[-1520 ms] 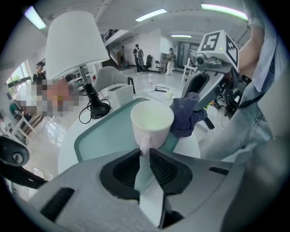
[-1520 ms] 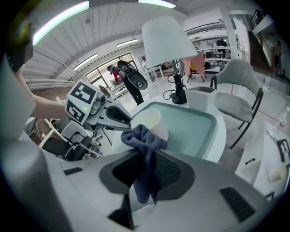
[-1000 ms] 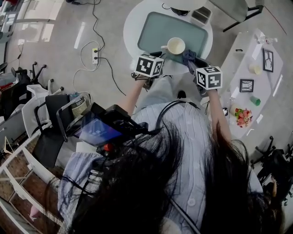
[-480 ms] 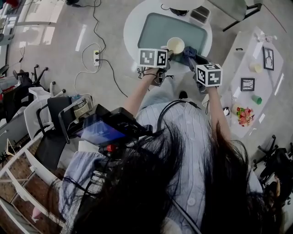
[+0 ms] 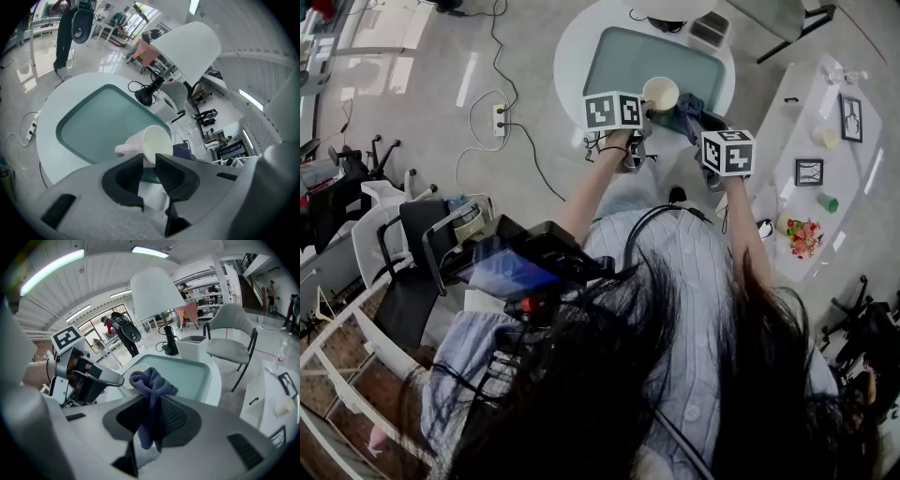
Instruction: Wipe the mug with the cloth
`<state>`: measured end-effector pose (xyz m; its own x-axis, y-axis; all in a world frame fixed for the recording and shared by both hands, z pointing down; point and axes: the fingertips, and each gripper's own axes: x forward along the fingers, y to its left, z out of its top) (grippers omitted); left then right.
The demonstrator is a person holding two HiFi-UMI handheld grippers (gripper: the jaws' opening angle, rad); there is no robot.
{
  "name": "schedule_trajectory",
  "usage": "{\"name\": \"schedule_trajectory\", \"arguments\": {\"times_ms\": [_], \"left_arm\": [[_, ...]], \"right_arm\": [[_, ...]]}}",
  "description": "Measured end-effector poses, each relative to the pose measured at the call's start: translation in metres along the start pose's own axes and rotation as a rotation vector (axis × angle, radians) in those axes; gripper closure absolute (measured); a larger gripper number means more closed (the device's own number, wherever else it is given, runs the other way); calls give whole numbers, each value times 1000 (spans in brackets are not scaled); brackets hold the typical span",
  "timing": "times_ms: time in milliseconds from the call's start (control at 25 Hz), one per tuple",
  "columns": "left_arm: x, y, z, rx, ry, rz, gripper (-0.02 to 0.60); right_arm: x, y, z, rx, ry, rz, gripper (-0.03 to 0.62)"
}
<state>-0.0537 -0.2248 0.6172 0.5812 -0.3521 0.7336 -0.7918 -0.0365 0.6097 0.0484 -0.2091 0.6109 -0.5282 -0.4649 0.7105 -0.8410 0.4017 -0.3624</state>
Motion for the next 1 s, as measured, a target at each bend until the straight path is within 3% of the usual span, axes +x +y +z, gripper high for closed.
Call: {"name": "schedule_trajectory", "arguments": {"times_ms": [240, 360, 640, 1000], "left_arm": [[4, 4, 1, -37, 23, 0, 514], [4, 4, 2, 9, 60, 11, 512], [-1, 12, 14, 291, 197, 73, 505], [0, 15, 23, 704, 427, 51, 525]], "right_arm": [[2, 2, -1, -1, 3, 4, 488], [1, 3, -2, -2, 5, 9, 488], [3, 4, -3, -6, 10, 18, 488], [8, 9, -1, -22, 13, 35, 488]]}}
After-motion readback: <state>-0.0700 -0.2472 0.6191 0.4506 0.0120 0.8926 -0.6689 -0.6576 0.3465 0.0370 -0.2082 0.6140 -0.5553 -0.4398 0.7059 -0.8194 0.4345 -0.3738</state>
